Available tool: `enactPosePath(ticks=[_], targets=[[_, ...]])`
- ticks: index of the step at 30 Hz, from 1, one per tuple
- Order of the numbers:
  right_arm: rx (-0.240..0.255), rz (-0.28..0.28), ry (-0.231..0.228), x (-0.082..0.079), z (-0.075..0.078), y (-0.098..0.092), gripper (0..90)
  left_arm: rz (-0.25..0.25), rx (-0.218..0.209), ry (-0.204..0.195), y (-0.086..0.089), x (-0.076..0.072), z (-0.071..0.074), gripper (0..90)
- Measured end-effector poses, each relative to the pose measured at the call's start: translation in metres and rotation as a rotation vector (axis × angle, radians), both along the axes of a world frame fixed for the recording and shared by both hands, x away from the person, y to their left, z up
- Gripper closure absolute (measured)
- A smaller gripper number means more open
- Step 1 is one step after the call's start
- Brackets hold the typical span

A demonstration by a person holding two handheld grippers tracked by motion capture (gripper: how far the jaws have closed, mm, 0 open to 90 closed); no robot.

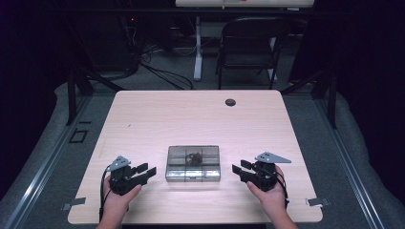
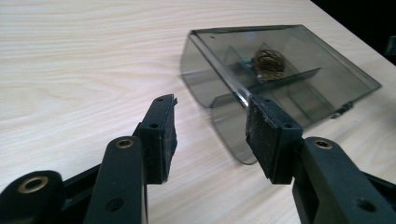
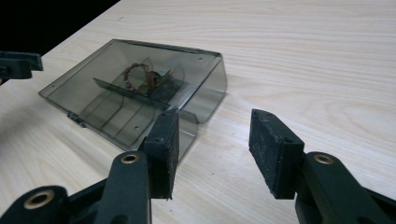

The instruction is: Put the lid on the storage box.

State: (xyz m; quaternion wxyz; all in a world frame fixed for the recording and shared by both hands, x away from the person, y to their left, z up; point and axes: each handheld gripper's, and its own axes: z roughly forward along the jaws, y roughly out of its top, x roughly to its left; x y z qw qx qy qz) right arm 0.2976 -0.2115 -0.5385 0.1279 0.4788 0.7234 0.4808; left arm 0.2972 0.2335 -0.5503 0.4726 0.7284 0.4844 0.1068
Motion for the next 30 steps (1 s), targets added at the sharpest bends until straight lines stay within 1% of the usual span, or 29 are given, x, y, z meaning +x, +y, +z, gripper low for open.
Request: enactPosePath(ticks=[5, 6, 8, 9, 10, 12, 13, 14, 15, 17, 20, 21, 23, 24, 25, 29, 30], targets=[[-0.023, -0.025, -0.003, 0.002, 0.000, -0.007, 52.9, 0.036, 0.007, 0.005, 0.010, 0.004, -0.002, 52.6], [-0.027, -0.031, -0.006, 0.003, -0.001, -0.008, 52.9, 0.038, 0.018, 0.009, 0.013, 0.005, -0.003, 52.6], [-0.044, -0.039, -0.003, 0.004, -0.002, -0.011, 52.9, 0.057, 0.012, 0.019, 0.017, 0.007, -0.004, 52.6], [-0.046, -0.046, 0.000, 0.004, -0.003, -0.012, 52.9, 0.061, 0.013, 0.016, 0.019, 0.008, -0.005, 52.3], [-0.045, -0.052, 0.001, 0.004, -0.004, -0.012, 52.9, 0.067, 0.012, 0.020, 0.019, 0.009, -0.006, 52.1], [-0.059, -0.059, 0.003, 0.005, -0.005, -0.014, 52.9, 0.068, 0.024, 0.032, 0.022, 0.011, -0.008, 52.1], [-0.057, -0.062, 0.001, 0.006, -0.006, -0.015, 52.9, 0.070, 0.026, 0.039, 0.023, 0.012, -0.010, 52.1], [-0.063, -0.062, 0.007, 0.006, -0.007, -0.016, 52.8, 0.071, 0.035, 0.044, 0.023, 0.014, -0.011, 52.1], [-0.067, -0.066, 0.013, 0.007, -0.010, -0.016, 52.8, 0.081, 0.040, 0.043, 0.023, 0.015, -0.013, 52.1], [-0.090, -0.075, 0.024, 0.009, -0.014, -0.016, 52.5, 0.090, 0.064, 0.038, 0.025, 0.019, -0.016, 52.1], [-0.111, -0.083, 0.038, 0.013, -0.018, -0.018, 51.2, 0.110, 0.083, 0.050, 0.028, 0.024, -0.020, 51.4], [-0.114, -0.089, 0.043, 0.014, -0.020, -0.019, 50.8, 0.119, 0.084, 0.053, 0.029, 0.025, -0.021, 51.3], [-0.116, -0.098, 0.053, 0.016, -0.021, -0.021, 50.4, 0.129, 0.072, 0.066, 0.032, 0.026, -0.023, 50.9], [-0.118, -0.112, 0.058, 0.017, -0.023, -0.023, 50.3, 0.132, 0.069, 0.074, 0.033, 0.026, -0.023, 50.5], [-0.114, -0.107, 0.064, 0.018, -0.023, -0.025, 50.1, 0.130, 0.065, 0.080, 0.034, 0.027, -0.024, 50.1], [-0.121, -0.120, 0.075, 0.022, -0.026, -0.029, 49.9, 0.143, 0.065, 0.074, 0.035, 0.028, -0.025, 49.3], [-0.122, -0.126, 0.081, 0.023, -0.027, -0.030, 49.9, 0.140, 0.072, 0.082, 0.036, 0.028, -0.025, 49.3]])
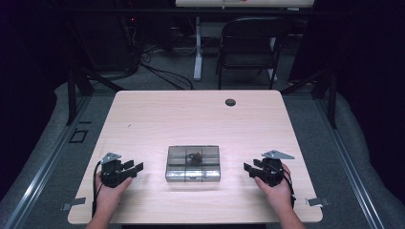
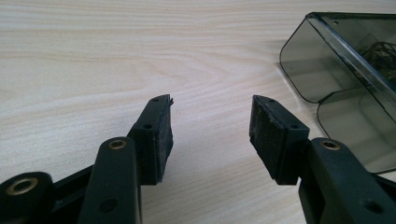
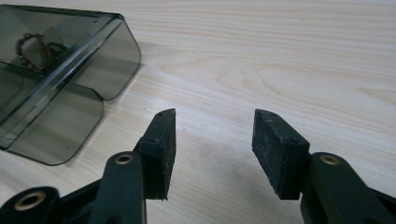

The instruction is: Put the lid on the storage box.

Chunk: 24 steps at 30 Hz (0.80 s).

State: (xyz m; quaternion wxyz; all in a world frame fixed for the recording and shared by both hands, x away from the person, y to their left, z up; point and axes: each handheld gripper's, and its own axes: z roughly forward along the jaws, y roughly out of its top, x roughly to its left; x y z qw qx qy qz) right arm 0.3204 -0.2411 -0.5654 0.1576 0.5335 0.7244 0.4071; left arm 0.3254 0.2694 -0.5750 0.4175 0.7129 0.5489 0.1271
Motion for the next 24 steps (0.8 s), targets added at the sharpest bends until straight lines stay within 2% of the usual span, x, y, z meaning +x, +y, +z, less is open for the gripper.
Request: enactPosePath(ticks=[6, 9, 17, 24], targets=[[-0.025, -0.023, 0.007, 0.0055, -0.0031, -0.0029, 48.8, 0.018, 0.004, 0.003, 0.0021, 0.0028, -0.0025, 49.3], [-0.018, -0.032, 0.015, 0.0069, -0.0043, -0.0036, 48.5, 0.023, 0.003, 0.003, 0.0026, 0.0032, -0.0028, 49.3], [-0.029, -0.027, 0.021, 0.0079, -0.0061, -0.0011, 47.5, 0.010, 0.006, 0.011, 0.0024, 0.0041, -0.0024, 49.3], [-0.015, -0.015, 0.031, 0.0085, -0.0082, 0.0026, 47.2, 0.016, 0.006, 0.008, 0.0018, 0.0044, -0.0033, 49.3]])
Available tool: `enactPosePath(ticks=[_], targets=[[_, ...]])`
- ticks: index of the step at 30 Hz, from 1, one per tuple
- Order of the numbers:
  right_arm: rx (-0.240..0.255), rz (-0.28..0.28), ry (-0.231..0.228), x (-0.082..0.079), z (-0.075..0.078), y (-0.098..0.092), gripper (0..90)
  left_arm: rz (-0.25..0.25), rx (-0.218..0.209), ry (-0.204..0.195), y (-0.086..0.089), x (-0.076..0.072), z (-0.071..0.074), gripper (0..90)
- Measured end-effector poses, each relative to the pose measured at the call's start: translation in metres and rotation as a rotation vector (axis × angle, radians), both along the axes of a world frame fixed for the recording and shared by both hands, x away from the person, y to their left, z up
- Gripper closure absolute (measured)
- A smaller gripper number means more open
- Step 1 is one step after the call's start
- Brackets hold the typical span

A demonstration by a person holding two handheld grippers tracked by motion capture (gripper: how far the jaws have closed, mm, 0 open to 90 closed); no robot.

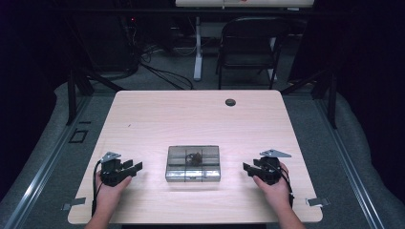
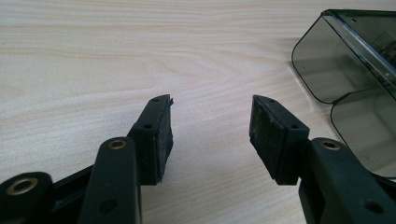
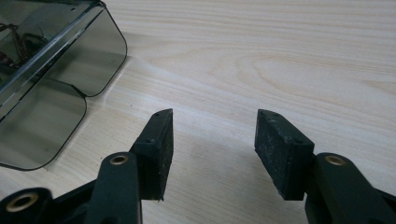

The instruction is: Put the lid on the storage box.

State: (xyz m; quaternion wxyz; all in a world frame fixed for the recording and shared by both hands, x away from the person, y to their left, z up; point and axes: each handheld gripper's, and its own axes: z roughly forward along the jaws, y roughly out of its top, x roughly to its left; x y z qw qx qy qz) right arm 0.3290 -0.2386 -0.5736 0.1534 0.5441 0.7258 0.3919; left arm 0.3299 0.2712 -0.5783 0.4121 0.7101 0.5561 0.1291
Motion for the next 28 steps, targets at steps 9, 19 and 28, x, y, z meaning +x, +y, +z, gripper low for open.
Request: enactPosePath(ticks=[9, 19, 28], targets=[[-0.013, 0.038, 0.005, -0.002, -0.001, 0.010, 46.6, -0.005, 0.007, 0.002, -0.002, 0.000, -0.001, 49.0], [-0.012, 0.042, 0.008, -0.002, -0.001, 0.011, 46.4, -0.023, 0.011, 0.008, -0.004, 0.000, 0.001, 48.9], [-0.018, 0.046, 0.003, -0.004, -0.001, 0.013, 46.4, -0.020, 0.005, 0.006, -0.006, 0.000, 0.002, 48.7]])
